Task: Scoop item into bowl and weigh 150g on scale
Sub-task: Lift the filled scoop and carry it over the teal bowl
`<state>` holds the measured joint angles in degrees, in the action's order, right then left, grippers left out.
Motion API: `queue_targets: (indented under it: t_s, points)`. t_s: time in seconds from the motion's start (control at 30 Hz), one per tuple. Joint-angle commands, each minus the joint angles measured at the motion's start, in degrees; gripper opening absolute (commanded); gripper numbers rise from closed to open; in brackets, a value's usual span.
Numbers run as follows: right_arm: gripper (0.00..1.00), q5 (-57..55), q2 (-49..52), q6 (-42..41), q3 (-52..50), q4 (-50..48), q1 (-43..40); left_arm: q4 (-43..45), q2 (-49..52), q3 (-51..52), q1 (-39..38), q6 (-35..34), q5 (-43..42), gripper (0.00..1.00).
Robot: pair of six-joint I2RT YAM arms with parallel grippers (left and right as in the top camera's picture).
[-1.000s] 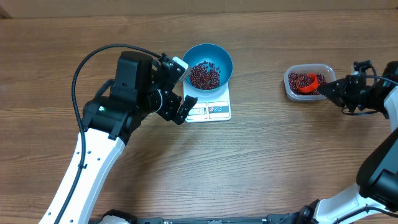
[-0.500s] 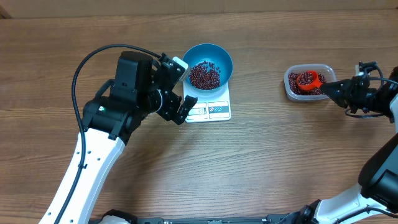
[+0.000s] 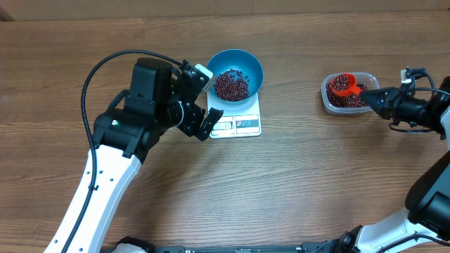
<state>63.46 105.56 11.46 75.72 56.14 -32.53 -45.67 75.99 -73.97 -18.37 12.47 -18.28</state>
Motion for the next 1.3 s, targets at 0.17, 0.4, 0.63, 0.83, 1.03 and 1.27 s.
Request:
queue_targets:
  t_s: [0.17,0.4,0.63,0.83,1.03,1.27]
  points:
    - [0.04,5.7,0.3,1.1,0.0,-0.3,4.6,0.0,-0.7,-0.8,0.0,1.3,-0.8,1.0]
    - [0.04,5.7,0.2,0.6,3.1,-0.2,11.7,0.0,-0.7,-0.8,0.0,1.3,-0.8,1.0]
    - [0.04,6.1,-0.6,-0.9,8.3,0.1,19.0,0.0,-0.7,-0.8,0.0,1.3,-0.8,1.0]
    - [0.04,6.0,-0.7,-1.1,11.9,-0.2,25.1,0.0,-0.7,-0.8,0.0,1.3,-0.8,1.0]
    - [0.04,-1.4,-0.8,-4.4,14.3,-0.9,30.1,0.0,-0.7,-0.8,0.0,1.3,-0.8,1.0]
    - [0.03,-10.0,-0.8,-7.4,18.7,-1.2,35.6,0.0,-0.7,-0.8,0.0,1.3,-0.8,1.0]
